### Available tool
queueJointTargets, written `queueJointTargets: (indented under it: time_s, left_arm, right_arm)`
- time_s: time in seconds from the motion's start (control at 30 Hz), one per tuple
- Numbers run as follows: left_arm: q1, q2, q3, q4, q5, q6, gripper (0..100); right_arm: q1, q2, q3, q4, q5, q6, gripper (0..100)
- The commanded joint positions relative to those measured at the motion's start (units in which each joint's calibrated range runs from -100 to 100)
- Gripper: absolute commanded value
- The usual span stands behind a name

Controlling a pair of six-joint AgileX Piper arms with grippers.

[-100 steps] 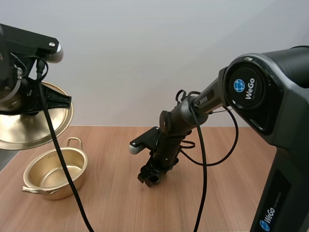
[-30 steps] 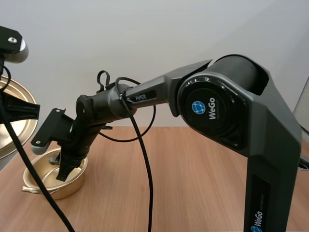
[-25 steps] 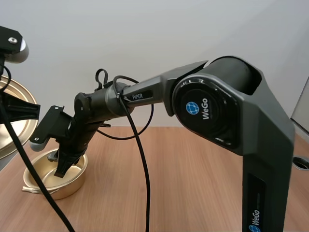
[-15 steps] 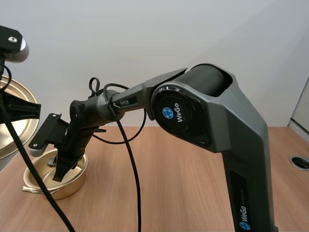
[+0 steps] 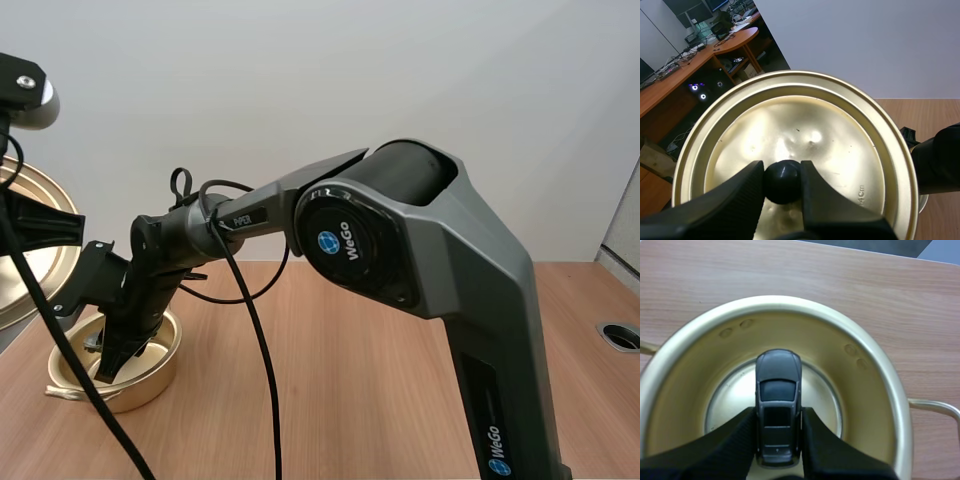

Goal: Open the pot, put the car inside, and close it

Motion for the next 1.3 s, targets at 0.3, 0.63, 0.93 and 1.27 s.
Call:
queueJointTargets:
  time_s: [0.3, 0.63, 0.93, 1.27]
  left_arm:
    - [0.01, 0.0, 0.0, -1.2, 0.0, 0.0, 0]
    - [0.01, 0.0, 0.0, -1.2, 0.0, 0.0, 0]
    - [0.01, 0.0, 0.0, -1.0, 0.0, 0.0, 0]
    - [0.01, 0.5, 2.0, -0.7, 0.0, -1.1, 0]
  right_arm:
    - [0.1, 0.0, -0.1, -1.5, -1.1, 2.1, 100]
    - [0.1, -0.1, -0.1, -4.6, -4.5, 2.3, 100]
    - [-1.0, -3.8, -0.1, -12.3, -6.7, 6.1, 100]
    - [-8.4, -7.7, -0.1, -14.0, 1.8, 21.2, 0]
